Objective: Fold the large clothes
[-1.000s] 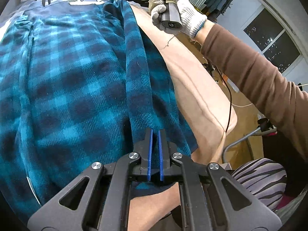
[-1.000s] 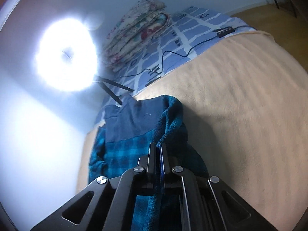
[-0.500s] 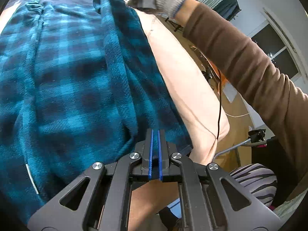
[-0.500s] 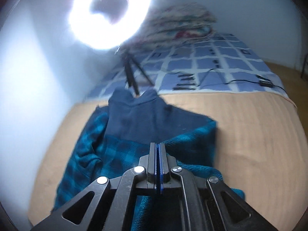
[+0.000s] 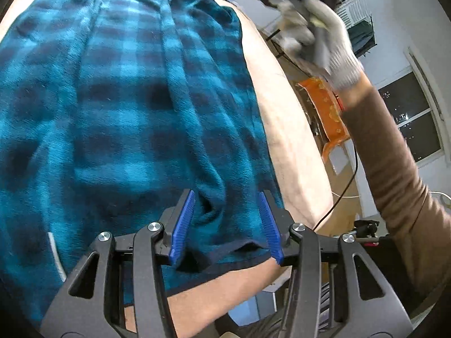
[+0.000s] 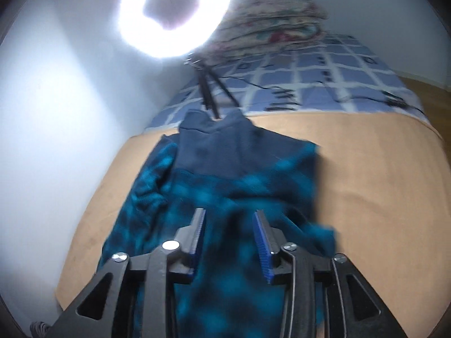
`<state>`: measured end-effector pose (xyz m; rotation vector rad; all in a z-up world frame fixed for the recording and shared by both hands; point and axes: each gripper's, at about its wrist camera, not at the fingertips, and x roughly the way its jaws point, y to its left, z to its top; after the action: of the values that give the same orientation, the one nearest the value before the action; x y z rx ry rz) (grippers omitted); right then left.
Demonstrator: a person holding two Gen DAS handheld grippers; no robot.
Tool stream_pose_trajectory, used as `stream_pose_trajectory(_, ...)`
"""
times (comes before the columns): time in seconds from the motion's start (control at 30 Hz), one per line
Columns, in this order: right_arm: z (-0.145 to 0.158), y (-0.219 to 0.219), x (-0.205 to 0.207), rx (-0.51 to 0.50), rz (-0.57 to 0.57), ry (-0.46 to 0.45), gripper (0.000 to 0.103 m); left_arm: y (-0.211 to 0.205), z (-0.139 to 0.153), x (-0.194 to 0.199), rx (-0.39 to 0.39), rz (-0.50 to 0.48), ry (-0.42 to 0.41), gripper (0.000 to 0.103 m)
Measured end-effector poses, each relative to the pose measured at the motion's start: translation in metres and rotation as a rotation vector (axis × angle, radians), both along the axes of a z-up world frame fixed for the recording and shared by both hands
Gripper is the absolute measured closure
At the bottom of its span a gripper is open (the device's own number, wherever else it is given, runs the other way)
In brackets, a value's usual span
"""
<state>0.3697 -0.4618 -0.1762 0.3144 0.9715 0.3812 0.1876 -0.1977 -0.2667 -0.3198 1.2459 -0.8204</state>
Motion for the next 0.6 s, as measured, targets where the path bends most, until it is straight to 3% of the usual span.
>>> stream_pose_trajectory(0.13,-0.024,-0.032,-0.062,0.076,-0.029,0.106,0.060,-0.006,-0.003,-0.006,0.018,-0.008,0.013,0.056)
stream_pose_trajectory(0.3,-0.052,-0.029,-0.153,0.183,0.031,0.212,0.060,-0.004,-0.013,-0.010,-0.015,0.007,0.086,0.056)
stream_pose_trajectory(0.33,-0.058,-0.025,-0.168,0.199,0.040,0.229,0.060,0.000,-0.015,-0.011,-0.025,0.007,0.094,0.059)
stream_pose_trajectory(0.4,-0.069,-0.018,-0.197,0.242,0.052,0.266,0.060,0.000,-0.017,-0.011,-0.017,0.011,0.105,0.090)
stream_pose_trajectory(0.47,-0.081,-0.010,-0.216,0.268,0.061,0.303,0.060,0.001,-0.020,-0.012,-0.028,0.016,0.129,0.096)
stream_pose_trajectory(0.53,-0.092,0.000,-0.228,0.224,0.063,0.332,0.060,0.000,-0.020,-0.014,-0.034,0.015,0.134,0.096)
stream_pose_trajectory(0.6,-0.096,0.004,-0.235,0.201,0.061,0.333,0.093,-0.002,-0.018,-0.017,-0.036,0.016,0.134,0.098)
